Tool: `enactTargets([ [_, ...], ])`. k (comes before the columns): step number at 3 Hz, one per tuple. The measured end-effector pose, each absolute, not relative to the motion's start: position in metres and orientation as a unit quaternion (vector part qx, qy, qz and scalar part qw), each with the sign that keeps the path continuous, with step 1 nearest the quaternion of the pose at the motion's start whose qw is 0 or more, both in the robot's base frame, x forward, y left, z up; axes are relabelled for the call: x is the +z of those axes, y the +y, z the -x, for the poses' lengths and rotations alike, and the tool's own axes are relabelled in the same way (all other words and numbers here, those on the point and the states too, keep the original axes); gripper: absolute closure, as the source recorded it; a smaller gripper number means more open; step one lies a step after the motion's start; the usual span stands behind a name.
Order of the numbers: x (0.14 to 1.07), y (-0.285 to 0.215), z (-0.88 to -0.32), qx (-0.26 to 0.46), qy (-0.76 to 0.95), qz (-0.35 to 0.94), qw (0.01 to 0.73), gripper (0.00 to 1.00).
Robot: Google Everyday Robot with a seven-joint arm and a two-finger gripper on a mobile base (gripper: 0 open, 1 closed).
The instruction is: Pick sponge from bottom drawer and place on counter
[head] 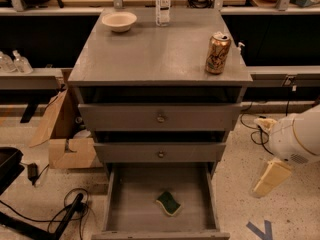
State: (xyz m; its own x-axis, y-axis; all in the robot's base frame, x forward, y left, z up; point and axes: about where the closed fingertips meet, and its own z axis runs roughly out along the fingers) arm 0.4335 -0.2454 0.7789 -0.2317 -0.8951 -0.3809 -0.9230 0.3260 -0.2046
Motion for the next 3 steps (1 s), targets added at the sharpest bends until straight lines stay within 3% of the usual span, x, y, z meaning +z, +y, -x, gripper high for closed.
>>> enactTargets([
  [1, 0.734, -0.255, -0.465, 0.030, 0.780, 0.562, 0.272, 0.00],
  [3, 0.723, -0.250, -0.488, 0.014, 0.778, 0.554, 0.294, 0.00],
])
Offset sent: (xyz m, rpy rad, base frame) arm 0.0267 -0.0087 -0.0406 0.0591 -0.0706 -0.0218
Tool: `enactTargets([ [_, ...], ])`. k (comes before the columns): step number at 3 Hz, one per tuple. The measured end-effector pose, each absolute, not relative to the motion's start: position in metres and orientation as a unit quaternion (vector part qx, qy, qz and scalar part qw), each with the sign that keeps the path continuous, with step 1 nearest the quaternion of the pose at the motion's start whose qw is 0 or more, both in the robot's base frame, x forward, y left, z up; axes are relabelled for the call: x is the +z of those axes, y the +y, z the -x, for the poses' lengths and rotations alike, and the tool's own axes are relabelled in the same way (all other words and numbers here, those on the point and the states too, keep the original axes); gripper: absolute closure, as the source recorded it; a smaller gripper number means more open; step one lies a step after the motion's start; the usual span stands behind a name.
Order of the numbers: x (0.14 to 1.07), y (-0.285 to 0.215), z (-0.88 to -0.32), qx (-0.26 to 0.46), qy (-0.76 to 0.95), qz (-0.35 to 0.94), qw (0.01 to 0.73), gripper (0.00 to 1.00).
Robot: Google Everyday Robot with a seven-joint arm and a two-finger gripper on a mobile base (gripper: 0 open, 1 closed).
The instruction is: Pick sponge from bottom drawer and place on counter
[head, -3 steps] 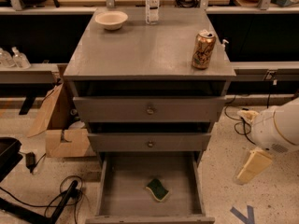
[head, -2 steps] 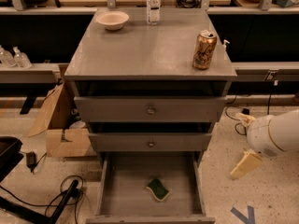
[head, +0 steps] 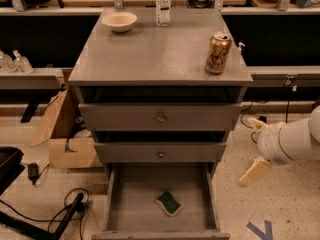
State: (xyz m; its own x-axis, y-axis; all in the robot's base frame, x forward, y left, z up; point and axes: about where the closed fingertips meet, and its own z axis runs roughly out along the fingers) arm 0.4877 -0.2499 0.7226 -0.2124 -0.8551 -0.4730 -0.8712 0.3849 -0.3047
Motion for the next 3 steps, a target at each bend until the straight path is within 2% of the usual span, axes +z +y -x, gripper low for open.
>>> enactTargets([
  [1, 0.637, -0.218, -0.501, 0.052, 0.770, 0.555, 0.311, 0.00],
  [3, 0.511, -0.192, -0.545, 0.077, 0.742, 0.535, 0.395, 0.00],
])
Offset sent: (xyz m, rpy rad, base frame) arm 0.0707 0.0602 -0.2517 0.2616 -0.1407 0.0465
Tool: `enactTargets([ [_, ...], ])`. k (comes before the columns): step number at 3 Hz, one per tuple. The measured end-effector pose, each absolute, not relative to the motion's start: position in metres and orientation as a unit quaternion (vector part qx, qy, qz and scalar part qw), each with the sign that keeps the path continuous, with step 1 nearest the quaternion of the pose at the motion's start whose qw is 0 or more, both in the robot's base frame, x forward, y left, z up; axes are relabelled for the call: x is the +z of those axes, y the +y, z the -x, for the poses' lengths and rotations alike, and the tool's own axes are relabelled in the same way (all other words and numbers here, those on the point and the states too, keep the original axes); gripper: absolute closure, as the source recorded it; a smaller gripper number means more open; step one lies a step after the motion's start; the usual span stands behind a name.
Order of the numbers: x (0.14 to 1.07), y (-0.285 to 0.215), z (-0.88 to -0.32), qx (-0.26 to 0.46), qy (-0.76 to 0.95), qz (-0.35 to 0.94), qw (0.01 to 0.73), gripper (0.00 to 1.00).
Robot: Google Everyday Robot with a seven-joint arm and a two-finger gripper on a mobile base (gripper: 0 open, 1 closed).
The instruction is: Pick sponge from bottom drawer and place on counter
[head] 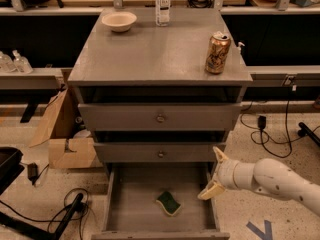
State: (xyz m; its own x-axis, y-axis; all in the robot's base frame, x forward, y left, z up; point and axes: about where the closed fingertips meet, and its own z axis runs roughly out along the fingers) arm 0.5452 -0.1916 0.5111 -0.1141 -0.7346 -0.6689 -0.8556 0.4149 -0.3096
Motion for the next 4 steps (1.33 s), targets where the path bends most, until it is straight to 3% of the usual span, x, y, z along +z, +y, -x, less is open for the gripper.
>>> enactTargets([
  [3, 0.417, -0.164, -0.558, 0.104, 0.755, 0.515, 0.393, 0.00],
  [4, 0.331, -0.143, -0.567, 0.129, 0.774, 0.499, 0.369, 0.00],
])
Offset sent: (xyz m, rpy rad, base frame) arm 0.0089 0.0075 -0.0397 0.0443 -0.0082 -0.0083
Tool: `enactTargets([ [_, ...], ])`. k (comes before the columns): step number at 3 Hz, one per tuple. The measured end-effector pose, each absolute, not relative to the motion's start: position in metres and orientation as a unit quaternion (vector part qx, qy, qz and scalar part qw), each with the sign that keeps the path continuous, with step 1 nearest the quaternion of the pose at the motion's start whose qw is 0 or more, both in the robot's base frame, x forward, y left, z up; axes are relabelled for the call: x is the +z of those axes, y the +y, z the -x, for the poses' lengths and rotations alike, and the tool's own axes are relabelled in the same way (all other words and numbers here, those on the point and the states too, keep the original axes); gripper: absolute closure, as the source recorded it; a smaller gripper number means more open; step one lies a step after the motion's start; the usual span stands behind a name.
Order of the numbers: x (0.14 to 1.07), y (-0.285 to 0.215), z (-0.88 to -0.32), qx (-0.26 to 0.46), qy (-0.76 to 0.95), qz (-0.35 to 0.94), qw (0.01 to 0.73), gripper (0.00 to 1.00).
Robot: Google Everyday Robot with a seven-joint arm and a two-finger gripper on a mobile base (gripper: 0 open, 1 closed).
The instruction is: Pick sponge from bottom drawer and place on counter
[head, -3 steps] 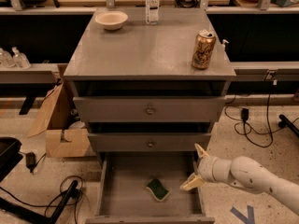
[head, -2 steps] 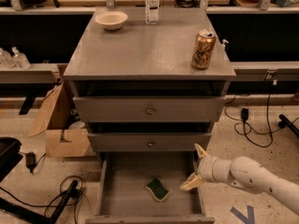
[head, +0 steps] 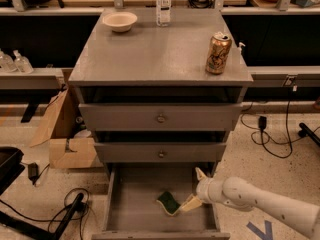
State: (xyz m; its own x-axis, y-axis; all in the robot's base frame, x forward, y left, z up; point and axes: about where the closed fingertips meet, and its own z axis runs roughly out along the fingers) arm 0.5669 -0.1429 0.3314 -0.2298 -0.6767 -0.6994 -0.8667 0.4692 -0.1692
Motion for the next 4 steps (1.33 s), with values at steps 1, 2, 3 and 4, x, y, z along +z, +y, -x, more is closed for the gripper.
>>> enactTargets([
  [1, 0.278, -0.133, -0.573, 0.147, 0.783, 0.484, 0.362, 0.00],
  [2, 0.223, -0.118, -0.583, 0.166, 0.792, 0.467, 0.356, 0.00],
  [3, 0.187, -0.102, -0.588, 0.173, 0.796, 0.466, 0.345, 0.00],
  [4, 0.146, -0.086, -0.590, 0.172, 0.803, 0.478, 0.312, 0.00],
])
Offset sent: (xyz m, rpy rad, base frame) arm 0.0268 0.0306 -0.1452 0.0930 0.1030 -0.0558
